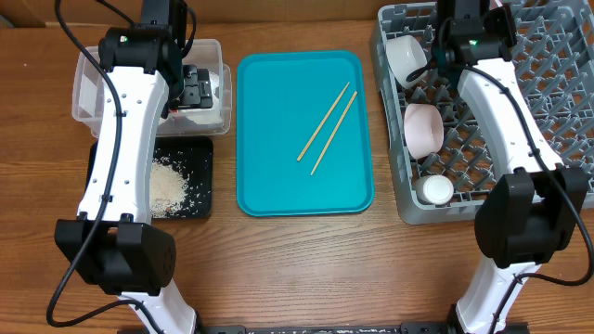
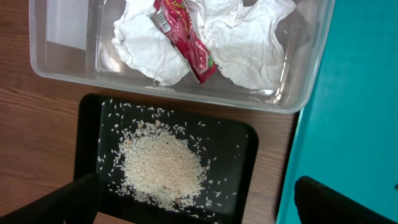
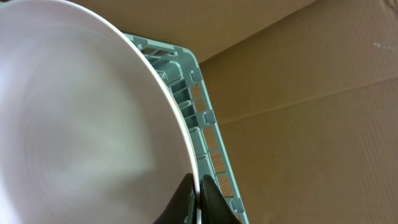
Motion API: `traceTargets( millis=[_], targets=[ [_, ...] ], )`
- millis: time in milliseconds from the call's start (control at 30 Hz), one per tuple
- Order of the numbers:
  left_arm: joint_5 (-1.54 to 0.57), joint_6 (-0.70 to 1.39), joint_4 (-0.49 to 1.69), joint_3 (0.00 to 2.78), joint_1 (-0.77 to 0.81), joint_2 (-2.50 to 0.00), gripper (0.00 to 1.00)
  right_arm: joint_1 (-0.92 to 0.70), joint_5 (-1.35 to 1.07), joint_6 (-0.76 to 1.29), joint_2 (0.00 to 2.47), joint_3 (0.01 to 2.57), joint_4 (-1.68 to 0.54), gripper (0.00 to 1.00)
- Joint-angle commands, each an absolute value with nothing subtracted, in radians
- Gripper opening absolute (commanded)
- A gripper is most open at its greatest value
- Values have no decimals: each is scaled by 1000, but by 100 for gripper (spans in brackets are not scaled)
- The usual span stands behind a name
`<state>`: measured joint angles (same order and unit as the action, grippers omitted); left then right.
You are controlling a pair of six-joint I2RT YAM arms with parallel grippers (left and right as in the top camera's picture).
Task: Sort waste into correct bins and load items into the dishwasher
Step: 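Lift the white plate and stand it in the dish rack, then reach the right gripper to the chopsticks and grasp one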
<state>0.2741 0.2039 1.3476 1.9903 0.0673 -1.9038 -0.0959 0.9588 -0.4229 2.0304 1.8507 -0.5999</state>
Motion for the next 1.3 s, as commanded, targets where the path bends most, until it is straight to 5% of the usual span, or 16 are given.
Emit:
traceTargets(
  millis=[0,233,333,500,600,800,1133,1267],
  targets=[
    [288,210,1349,2011,64,-1877,100,-84,937,-419,2041,1850,-602,4],
    [288,210,1349,2011,64,-1877,100,-85,835,-351,2045,1850,-668,4],
    [288,210,1349,2011,64,-1877,100,-84,834,-238,2045,1850,-691,12],
    [288,210,1349,2011,64,-1877,100,-84,800,-110,2044,1852,-690,76],
    [288,210,1349,2011,64,-1877,100,-84,762,-70,2033,1857,-690,100],
    [288,210,1349,2011,64,-1877,100,-86,559,41,1923,1897,-739,100],
    [288,210,1349,2011,64,-1877,100,-128,-530,401,1789,1884,-892,100],
    [288,210,1349,2011,64,-1877,100,-249,-403,472,1813,1822,-855,100]
  ],
)
